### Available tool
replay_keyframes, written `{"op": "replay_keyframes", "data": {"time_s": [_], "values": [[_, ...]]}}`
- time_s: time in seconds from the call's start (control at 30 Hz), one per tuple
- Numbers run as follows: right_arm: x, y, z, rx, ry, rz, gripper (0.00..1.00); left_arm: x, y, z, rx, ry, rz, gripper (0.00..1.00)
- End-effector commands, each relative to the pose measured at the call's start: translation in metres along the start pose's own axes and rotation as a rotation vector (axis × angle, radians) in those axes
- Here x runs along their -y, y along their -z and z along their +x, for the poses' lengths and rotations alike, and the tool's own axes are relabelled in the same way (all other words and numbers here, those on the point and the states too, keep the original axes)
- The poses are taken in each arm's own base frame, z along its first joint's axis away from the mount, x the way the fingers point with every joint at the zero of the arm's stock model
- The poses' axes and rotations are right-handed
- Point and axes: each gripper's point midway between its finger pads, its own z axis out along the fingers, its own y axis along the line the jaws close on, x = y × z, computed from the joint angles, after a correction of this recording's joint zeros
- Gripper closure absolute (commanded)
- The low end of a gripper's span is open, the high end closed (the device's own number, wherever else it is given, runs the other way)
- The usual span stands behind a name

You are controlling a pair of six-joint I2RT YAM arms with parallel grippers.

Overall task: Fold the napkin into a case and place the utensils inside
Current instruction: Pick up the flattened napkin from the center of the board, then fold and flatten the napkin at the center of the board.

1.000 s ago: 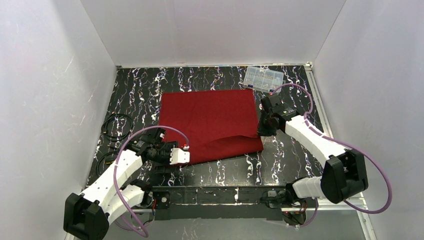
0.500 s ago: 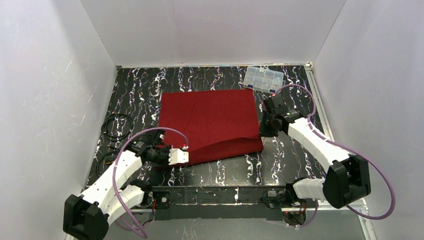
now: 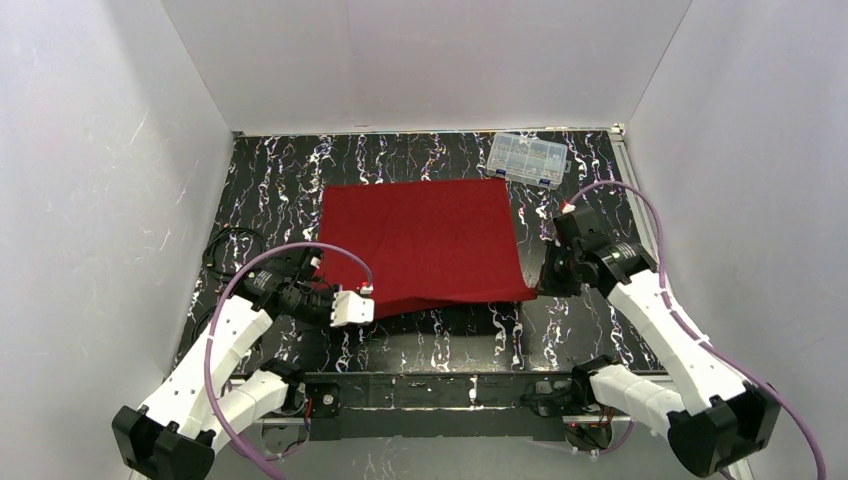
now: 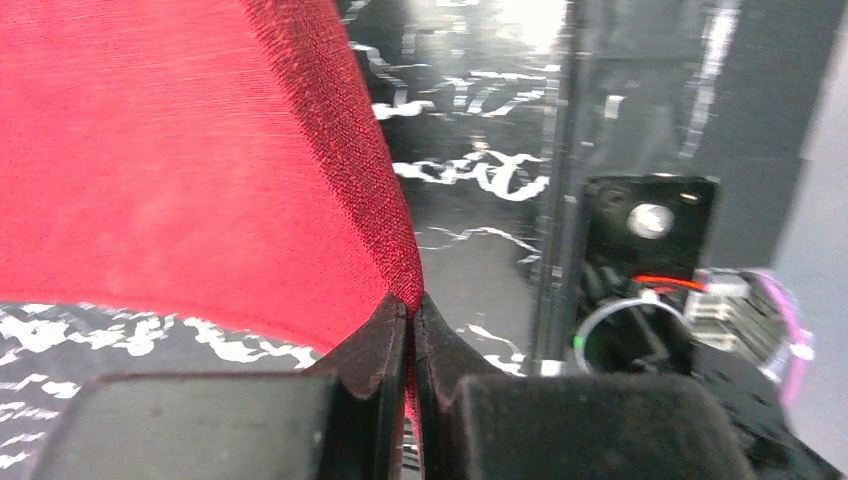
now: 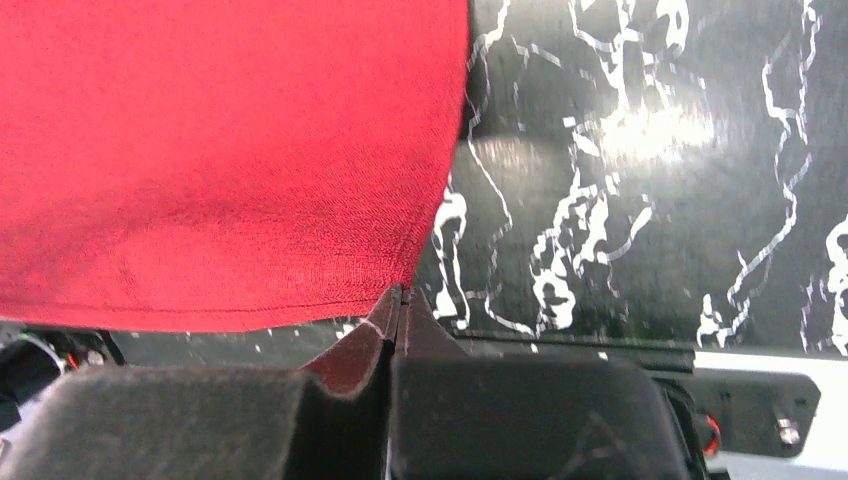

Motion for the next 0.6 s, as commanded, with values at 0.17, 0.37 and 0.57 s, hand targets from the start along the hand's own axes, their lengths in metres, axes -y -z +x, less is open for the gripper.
{"op": "replay_keyframes", "data": {"time_s": [0.17,0.37,0.57], "values": [[0.009,0.053,0.053,-0.153,0.000,-0.051,0.99,0.076,0.039,-0.015,0.041,0.021,0.326,1.00],[0.009,0.063,0.050,-0.133,0.007,-0.052,0.99,0.069,0.042,-0.019,0.054,0.025,0.284,1.00],[-0.015,0.054,-0.002,-0.020,0.020,-0.064,0.99,-0.005,0.018,-0.009,0.002,0.001,-0.053,1.00]]}}
